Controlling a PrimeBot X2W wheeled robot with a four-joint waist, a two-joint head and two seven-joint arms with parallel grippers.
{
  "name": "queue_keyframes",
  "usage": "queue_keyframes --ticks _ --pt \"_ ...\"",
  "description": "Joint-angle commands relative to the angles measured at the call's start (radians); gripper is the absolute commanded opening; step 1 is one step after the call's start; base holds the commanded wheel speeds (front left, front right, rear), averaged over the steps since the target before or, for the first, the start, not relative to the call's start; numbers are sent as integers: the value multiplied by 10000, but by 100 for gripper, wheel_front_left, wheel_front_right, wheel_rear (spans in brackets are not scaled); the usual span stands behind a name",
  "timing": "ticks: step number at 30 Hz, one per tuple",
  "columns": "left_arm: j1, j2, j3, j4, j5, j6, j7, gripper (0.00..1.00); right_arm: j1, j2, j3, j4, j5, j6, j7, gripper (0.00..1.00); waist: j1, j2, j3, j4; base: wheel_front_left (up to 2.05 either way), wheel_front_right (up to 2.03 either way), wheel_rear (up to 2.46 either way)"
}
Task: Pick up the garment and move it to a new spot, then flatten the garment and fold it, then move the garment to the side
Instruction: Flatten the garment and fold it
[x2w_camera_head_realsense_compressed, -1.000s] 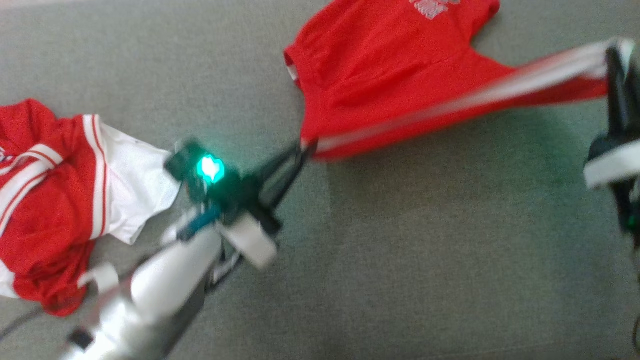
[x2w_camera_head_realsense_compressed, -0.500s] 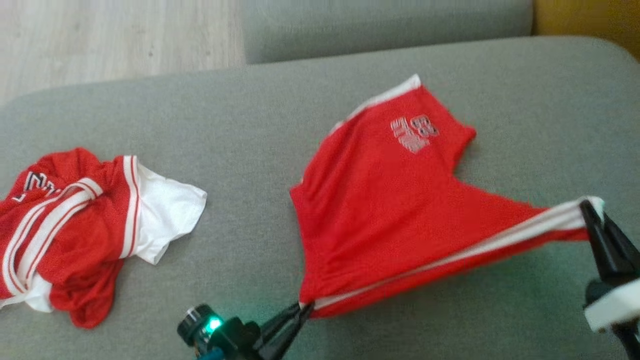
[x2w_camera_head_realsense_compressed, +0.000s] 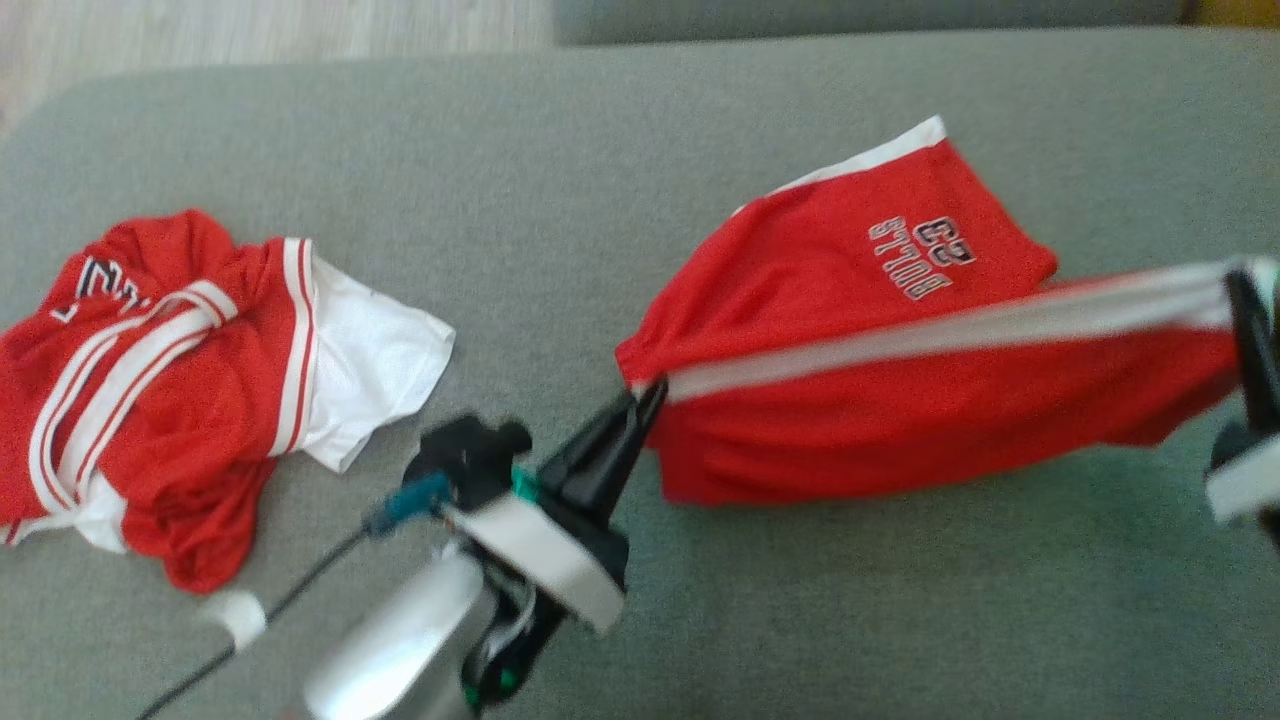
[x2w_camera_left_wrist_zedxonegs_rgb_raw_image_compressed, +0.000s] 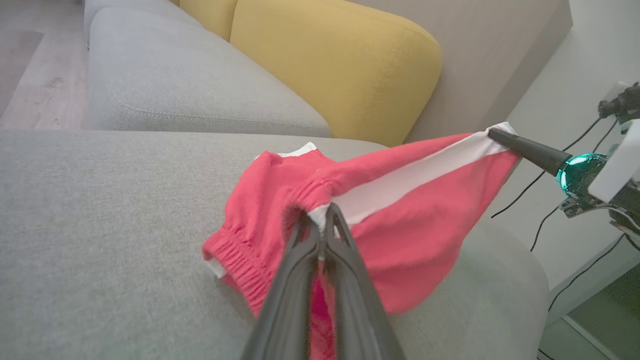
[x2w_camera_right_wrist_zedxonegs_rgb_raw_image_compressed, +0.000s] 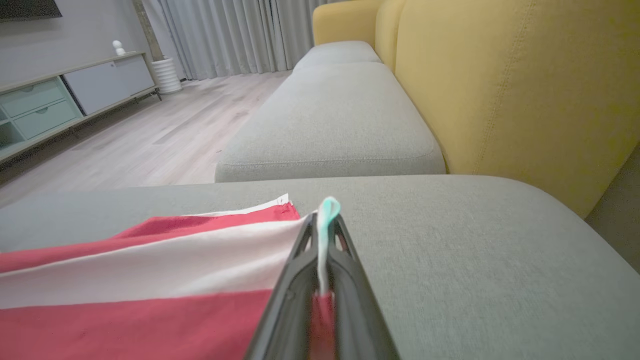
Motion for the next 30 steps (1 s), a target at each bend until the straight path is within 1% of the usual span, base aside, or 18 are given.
queue_keyframes --ticks 1,3,8,13,23,24,28,29,30 --pt "-589 17 423 -123 -180 23 1 0 -691 -401 217 -102 -55 -7 41 0 -3 0 526 289 0 0 0" --pt "-1020 -79 481 146 -454 19 50 0 -1498 -571 530 375 -149 -7 101 0 -3 0 809 343 0 0 0" --pt "-1846 -128 525 820 -704 16 -45 0 -3465 -763 1440 1752 -325 -7 222 0 -3 0 1327 481 0 0 0" --pt "-2418 -269 332 1344 -923 15 -157 0 -4976 -992 2284 3221 -297 -7 236 0 -3 0 1707 736 0 0 0" --pt "-3467 -689 -324 2538 -1531 14 -417 0 -7026 -1095 3589 5556 -29 -7 -424 0 -3 0 2268 1092 0 0 0" --pt "-3467 -689 -324 2538 -1531 14 -417 0 -7026 -1095 3589 5556 -29 -7 -424 0 -3 0 2268 1092 0 0 0" --pt "-3711 -767 -586 2918 -1696 14 -608 0 -7565 -1039 4113 6305 119 -7 -712 0 -3 0 2395 1141 0 0 0" --pt "-3764 -776 -651 2999 -1736 14 -654 0 -7675 -1015 4227 6478 179 -7 -788 9 -3 0 2414 1147 0 0 0" --pt "-3855 -777 -751 3156 -1808 14 -749 31 -7872 -963 4438 6751 334 -7 -1026 66 -3 0 2445 1143 0 0 0"
